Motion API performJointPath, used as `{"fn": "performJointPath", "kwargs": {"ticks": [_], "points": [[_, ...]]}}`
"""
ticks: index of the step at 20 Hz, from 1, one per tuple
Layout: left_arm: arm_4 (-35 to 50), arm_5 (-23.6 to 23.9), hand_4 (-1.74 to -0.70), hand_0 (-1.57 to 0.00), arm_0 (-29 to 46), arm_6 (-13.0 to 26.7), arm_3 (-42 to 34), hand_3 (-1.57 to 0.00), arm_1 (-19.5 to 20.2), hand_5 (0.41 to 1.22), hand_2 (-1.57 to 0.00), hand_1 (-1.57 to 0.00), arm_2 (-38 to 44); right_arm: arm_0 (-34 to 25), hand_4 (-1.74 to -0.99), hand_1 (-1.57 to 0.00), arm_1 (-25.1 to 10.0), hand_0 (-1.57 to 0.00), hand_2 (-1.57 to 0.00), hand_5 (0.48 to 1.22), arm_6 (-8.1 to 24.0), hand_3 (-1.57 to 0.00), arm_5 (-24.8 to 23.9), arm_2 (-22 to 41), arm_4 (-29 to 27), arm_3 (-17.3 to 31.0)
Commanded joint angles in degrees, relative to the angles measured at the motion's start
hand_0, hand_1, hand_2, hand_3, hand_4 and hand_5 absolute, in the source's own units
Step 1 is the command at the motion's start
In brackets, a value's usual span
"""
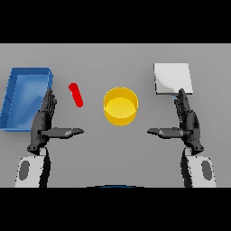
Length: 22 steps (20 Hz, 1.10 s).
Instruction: Pick up the red beaker and tilt it to pour out 1 green nut into yellow bowl. Pick up the yellow bowl and place it on the metallic measuring scale.
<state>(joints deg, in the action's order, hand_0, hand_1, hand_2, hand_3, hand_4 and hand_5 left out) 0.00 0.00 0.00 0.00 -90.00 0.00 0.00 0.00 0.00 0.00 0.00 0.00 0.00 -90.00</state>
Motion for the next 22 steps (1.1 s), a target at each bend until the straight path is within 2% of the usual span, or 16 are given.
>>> {"fn": "performJointPath", "kwargs": {"ticks": [1, 6, 7, 8, 9, 11, 14, 16, 20, 22], "points": [[-0.01, 0.04, -1.14, 0.00, 0.12, -0.08, -0.09, 0.00, -0.05, 0.660, 0.00, 0.00, -0.06, 0.03, -1.071, 0.00, 0.14, 0.00, 0.00, 0.578, -0.03, 0.00, -0.11, 0.13, 0.08, -0.03], [-0.50, 0.15, -1.14, 0.00, 1.57, -0.37, -1.07, 0.00, -0.53, 0.660, 0.00, 0.00, -0.86, 0.22, -1.071, 0.00, 1.55, 0.00, 0.00, 0.578, 0.15, 0.00, -1.17, 1.60, 1.61, -0.52], [-3.71, -0.41, -1.14, 0.00, 4.19, -2.04, -4.51, 0.00, 1.16, 0.660, 0.00, 0.00, -3.43, 1.63, -1.071, 0.00, -0.65, 0.00, 0.00, 0.578, -3.47, 0.00, -3.00, 4.30, 8.24, -2.48], [-5.77, -1.10, -1.14, 0.00, 7.16, -3.21, -7.99, 0.00, 2.15, 0.660, 0.00, 0.00, -5.57, 3.07, -1.072, 0.00, -2.04, 0.00, 0.00, 0.577, -4.97, 0.00, -4.05, 5.89, 12.14, -4.66], [-7.17, -1.12, -1.14, 0.00, 8.50, -2.11, -10.53, 0.00, 2.56, 0.660, 0.00, 0.00, -6.92, 3.99, -1.066, 0.00, -2.62, 0.00, 0.00, 0.576, -5.75, 0.00, -4.82, 7.33, 15.15, -6.08], [-8.16, -1.36, -1.14, 0.00, 8.21, 1.52, -12.30, 0.00, 3.86, 0.660, 0.00, 0.00, -7.35, 5.32, -1.071, 0.00, -2.97, 0.00, 0.00, 0.581, -5.52, 0.00, -5.19, 8.69, 17.70, -7.31], [-9.04, -1.55, -1.14, 0.00, 8.65, 3.73, -12.81, 0.00, 3.54, 0.652, 0.00, 0.00, -8.54, 5.81, -1.118, 0.00, -2.54, 0.00, 0.00, 0.600, -4.75, 0.00, -4.27, 9.22, 17.00, -8.34], [-9.37, -1.41, -1.14, 0.00, 7.30, 4.78, -10.56, 0.00, 3.00, 0.649, 0.00, 0.00, -8.59, 5.77, -1.147, 0.00, -2.73, 0.00, 0.00, 0.614, -4.80, 0.00, -3.45, 8.98, 16.00, -8.23], [-8.47, -1.25, -1.16, 0.00, 0.41, 6.30, -3.09, 0.00, 3.30, 0.645, 0.00, 0.00, -5.90, 5.45, -1.197, 0.00, -2.79, 0.00, 0.00, 0.627, -4.89, 0.00, -1.35, 8.26, 13.02, -7.50], [-8.09, -1.29, -1.18, 0.00, -3.15, 4.25, 2.52, 0.00, 3.31, 0.650, 0.00, 0.00, -4.42, 5.37, -1.215, 0.00, -2.70, 0.00, 0.00, 0.628, -5.59, 0.00, -1.55, 7.90, 12.62, -7.86]]}}
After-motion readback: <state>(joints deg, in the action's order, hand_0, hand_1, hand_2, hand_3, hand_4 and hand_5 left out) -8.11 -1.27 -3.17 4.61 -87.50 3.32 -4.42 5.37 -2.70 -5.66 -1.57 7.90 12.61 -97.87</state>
